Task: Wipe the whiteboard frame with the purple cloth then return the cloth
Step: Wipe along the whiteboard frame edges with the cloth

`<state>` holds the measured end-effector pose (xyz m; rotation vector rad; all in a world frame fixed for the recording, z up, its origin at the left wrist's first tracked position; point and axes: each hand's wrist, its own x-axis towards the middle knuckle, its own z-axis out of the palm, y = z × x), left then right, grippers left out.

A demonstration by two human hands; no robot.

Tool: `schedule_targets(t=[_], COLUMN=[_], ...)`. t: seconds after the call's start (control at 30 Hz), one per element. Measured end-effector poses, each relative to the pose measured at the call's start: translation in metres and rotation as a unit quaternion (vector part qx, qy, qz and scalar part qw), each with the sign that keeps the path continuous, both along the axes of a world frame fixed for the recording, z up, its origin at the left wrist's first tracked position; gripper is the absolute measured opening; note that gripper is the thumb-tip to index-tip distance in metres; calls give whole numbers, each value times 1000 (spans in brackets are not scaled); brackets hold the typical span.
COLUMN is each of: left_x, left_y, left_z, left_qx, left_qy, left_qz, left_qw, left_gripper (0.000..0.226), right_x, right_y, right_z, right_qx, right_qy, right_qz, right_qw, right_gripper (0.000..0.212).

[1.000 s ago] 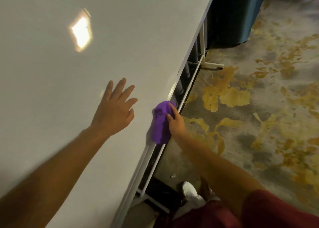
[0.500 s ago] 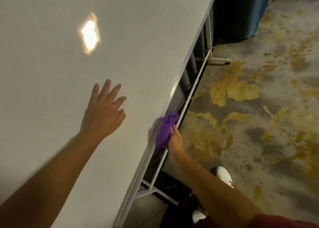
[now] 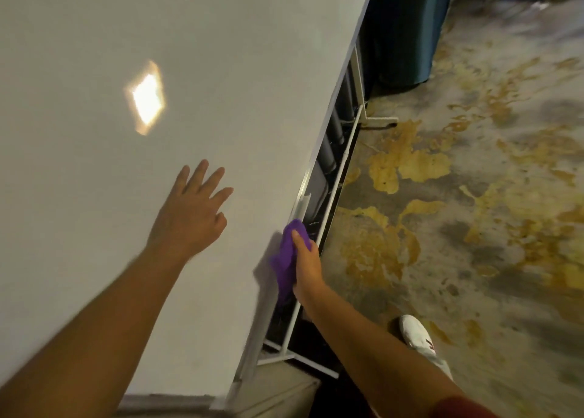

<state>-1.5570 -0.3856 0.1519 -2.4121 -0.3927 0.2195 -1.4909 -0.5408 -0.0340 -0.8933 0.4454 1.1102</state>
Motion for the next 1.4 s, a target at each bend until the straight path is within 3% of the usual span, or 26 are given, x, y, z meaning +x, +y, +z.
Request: schedule_targets(t=[0.13,0.27,0.37,0.67,0.9,1.17,1.4], left_x=[0,1,-3,-7,-3,-27,-47], left_y=[6,15,16,27,26,7,-9], left_z=[0,-6,-10,-13,-7,-26,-24], left_qx=[-6,1,5,30,14,13,-1], left_qy=[-28,-38,-38,-35,-36,-42,-59], left_qz=[-29,-50,-46,-42,-37,-30,-23], left_qw=[999,998,998,998,999,999,998], left_gripper=[57,57,58,66,60,53,52], right_x=[58,96,91,15,-61,-116,-132], right_y=[31,49,50,36,12,-20,-38], right_z=[12,20,14,-3,-18,-13,-5], right_qx=[-84,-163,-164,-106,-98,-103,-106], right_qy=[-178,-308,-357,-320,-300,-322,-330], right_qz=[-35,39,71,65,122,246,289], right_qw=[980,936,917,939,941,908,892], right_gripper=[43,80,81,78,68,71,74])
